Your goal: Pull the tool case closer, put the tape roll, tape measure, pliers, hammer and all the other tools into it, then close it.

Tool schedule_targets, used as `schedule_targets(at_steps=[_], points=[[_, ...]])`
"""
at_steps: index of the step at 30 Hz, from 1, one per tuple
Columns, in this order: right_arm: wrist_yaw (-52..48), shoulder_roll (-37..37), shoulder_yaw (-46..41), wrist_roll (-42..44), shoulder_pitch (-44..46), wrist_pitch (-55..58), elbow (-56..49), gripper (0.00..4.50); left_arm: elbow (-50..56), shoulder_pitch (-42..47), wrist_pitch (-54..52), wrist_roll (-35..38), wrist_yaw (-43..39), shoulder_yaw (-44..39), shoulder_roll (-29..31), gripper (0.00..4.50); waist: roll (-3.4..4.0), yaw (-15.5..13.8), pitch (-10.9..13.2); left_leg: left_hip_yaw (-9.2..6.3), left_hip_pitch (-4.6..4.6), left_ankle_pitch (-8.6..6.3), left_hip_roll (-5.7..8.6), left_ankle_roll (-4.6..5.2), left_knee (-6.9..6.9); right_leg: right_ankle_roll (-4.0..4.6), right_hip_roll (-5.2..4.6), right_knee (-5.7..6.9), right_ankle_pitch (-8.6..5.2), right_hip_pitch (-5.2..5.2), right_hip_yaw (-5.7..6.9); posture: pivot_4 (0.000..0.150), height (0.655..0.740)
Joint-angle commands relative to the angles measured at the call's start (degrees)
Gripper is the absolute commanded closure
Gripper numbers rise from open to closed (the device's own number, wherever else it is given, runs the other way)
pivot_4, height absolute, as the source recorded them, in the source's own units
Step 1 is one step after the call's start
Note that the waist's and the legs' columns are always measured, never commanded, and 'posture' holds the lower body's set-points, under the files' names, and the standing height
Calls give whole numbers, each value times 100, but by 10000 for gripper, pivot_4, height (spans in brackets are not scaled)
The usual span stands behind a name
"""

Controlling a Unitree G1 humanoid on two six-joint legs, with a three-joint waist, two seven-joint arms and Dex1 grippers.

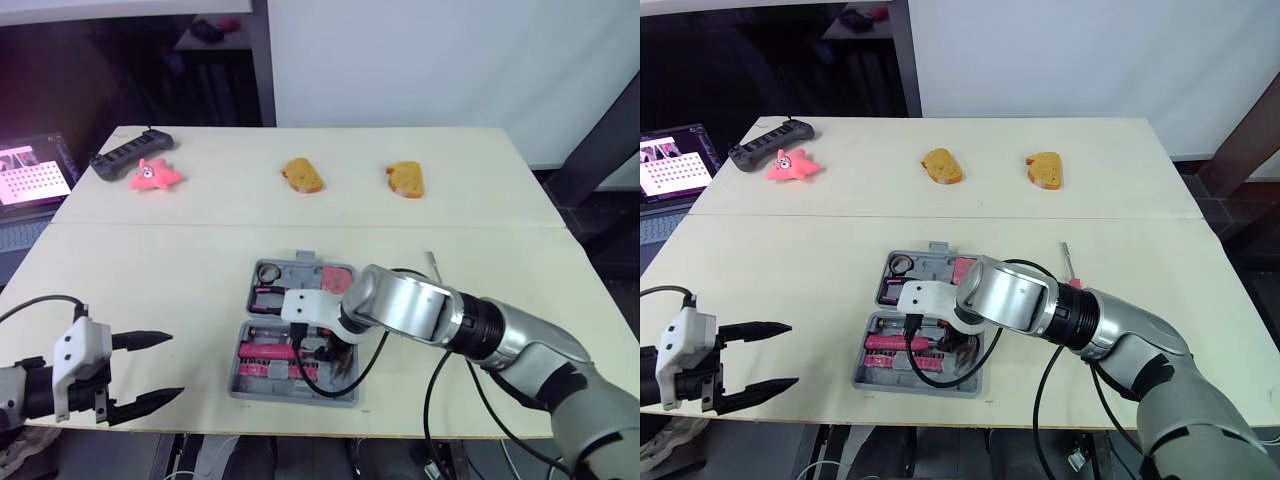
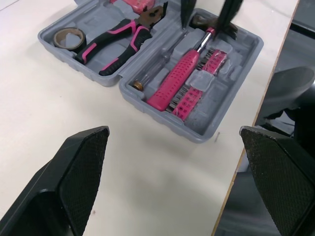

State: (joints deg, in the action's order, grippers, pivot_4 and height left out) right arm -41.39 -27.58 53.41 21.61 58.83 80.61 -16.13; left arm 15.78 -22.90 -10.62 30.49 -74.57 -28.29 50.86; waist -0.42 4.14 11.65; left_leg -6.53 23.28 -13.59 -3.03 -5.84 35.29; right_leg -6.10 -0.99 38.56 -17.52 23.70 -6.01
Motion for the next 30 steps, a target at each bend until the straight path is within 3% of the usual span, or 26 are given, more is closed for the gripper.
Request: schedule_targets(at_steps=[1,5,7,9,12,16,20,30], points=[[-196,-129,-617,164,157,-63,-273,16511,-51,102,64,-23,-32,-1,69,0,0,-1,0,0,0,0,0,0,0,0,0,0,0,0,0,1500,7400],[-103,-83,-2004,391,-349,-490,-641,16511,-140,261,77,-33,-57,116,68,0,-4,-13,-2,0,1,0,0,0,-2,0,0,-1,0,-1,0,1500,7400],[-111,-37,-2673,419,-988,-1457,-891,16511,-175,350,80,-37,-66,191,64,0,-8,-22,-5,-5,0,0,0,0,-6,-1,1,-5,0,-5,4,1500,7400],[-333,-378,-2674,117,-1466,-2420,-1039,16511,-220,435,88,-48,-74,269,67,0,-8,-19,-4,-4,1,0,1,0,-7,-2,-1,-10,0,-9,5,1500,7400],[-661,-680,-2722,88,-2036,-2883,-722,25413,-334,596,111,-78,-87,394,84,0,-8,-16,-4,-2,2,0,3,0,-5,-3,-4,-16,0,-13,4,1500,7400],[-1054,-923,-2513,-237,-2686,-3870,-604,44419,-417,764,126,-111,-117,538,84,0,-7,1,-4,-2,-5,0,0,0,-3,-2,2,-12,0,-15,2,1500,7400],[-1123,-866,-2137,-847,-3140,-4797,-167,44419,-421,826,118,-129,-122,596,73,0,-8,-5,-4,-2,-8,0,-1,0,-4,-2,2,-12,0,-17,1,1500,7400],[-1071,-62,-1924,-1383,-3124,-5099,414,44419,-329,611,178,-107,-106,493,69,0,-9,-11,-4,-4,-10,0,0,-1,-1,-2,3,-11,0,-23,1,1500,7400]])
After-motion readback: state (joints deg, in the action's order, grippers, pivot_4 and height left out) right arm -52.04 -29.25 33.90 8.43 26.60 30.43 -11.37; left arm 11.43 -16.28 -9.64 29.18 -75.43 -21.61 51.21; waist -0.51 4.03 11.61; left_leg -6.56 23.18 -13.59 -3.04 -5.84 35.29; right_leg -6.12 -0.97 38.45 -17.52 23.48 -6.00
